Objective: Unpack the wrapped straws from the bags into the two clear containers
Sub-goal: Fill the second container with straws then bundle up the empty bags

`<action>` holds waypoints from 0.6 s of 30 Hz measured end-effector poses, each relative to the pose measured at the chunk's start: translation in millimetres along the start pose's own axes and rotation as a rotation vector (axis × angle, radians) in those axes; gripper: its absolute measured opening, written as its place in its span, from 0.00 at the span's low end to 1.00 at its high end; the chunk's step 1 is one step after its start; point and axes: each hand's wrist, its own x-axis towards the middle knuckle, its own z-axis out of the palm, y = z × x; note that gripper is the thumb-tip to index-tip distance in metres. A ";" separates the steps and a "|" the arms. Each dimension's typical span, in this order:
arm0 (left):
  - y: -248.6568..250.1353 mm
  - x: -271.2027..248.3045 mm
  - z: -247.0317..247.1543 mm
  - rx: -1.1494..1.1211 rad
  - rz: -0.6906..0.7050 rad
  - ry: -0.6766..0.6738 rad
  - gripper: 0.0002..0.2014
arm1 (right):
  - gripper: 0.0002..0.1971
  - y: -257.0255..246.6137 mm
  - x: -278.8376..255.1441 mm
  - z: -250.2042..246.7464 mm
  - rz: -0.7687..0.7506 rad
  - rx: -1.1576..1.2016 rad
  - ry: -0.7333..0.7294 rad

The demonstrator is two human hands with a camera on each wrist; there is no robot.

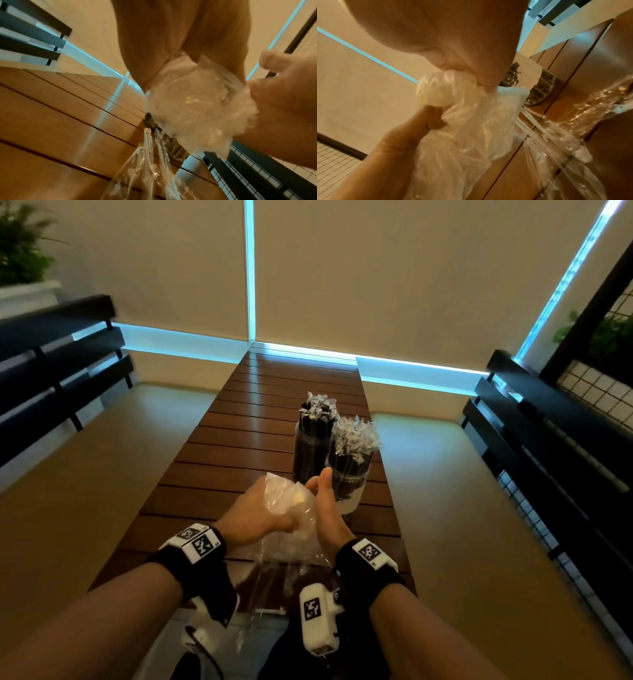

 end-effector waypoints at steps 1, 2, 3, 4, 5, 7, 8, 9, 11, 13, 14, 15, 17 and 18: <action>-1.9 2.1 0.6 0.044 -0.065 0.074 0.33 | 0.36 4.5 0.4 -2.5 0.006 -0.022 0.032; -3.7 5.0 -1.0 0.084 -0.118 0.144 0.34 | 0.36 7.9 -3.1 -6.1 -0.009 -0.108 0.092; -8.1 8.3 -5.1 0.104 -0.156 0.208 0.33 | 0.34 10.9 -9.5 -10.9 -0.037 -0.252 0.160; -10.0 10.5 -11.0 0.113 -0.189 0.260 0.33 | 0.31 18.8 -16.4 -15.6 -0.021 -0.451 0.214; -11.2 12.4 -18.6 0.118 -0.218 0.304 0.33 | 0.31 26.7 -24.9 -18.0 0.061 -0.646 0.221; -17.2 13.8 -31.9 0.156 -0.270 0.365 0.35 | 0.43 45.3 -37.5 -14.5 0.297 -0.869 0.073; -21.2 13.6 -36.0 0.189 -0.291 0.364 0.35 | 0.50 54.9 -39.1 -8.0 0.360 -0.917 -0.010; -25.2 12.9 -37.6 0.221 -0.303 0.347 0.36 | 0.54 63.5 -38.7 0.6 0.382 -0.965 -0.086; -33.9 11.6 -37.5 0.271 -0.318 0.313 0.35 | 0.57 78.2 -34.4 20.2 0.342 -1.072 -0.186; -44.0 11.4 -37.1 0.287 -0.332 0.304 0.34 | 0.54 85.2 -27.2 36.6 0.254 -1.187 -0.204; -47.9 11.0 -37.2 0.283 -0.343 0.301 0.33 | 0.49 85.8 -23.5 42.4 0.207 -1.212 -0.191; -52.0 11.3 -37.6 0.280 -0.354 0.302 0.33 | 0.44 86.3 -19.1 46.3 0.167 -1.213 -0.178; -58.6 11.2 -38.6 0.268 -0.377 0.312 0.33 | 0.34 86.9 -10.4 49.1 0.063 -1.213 -0.169; -63.0 10.7 -39.4 0.254 -0.389 0.318 0.33 | 0.32 85.8 -7.2 48.0 0.011 -1.229 -0.183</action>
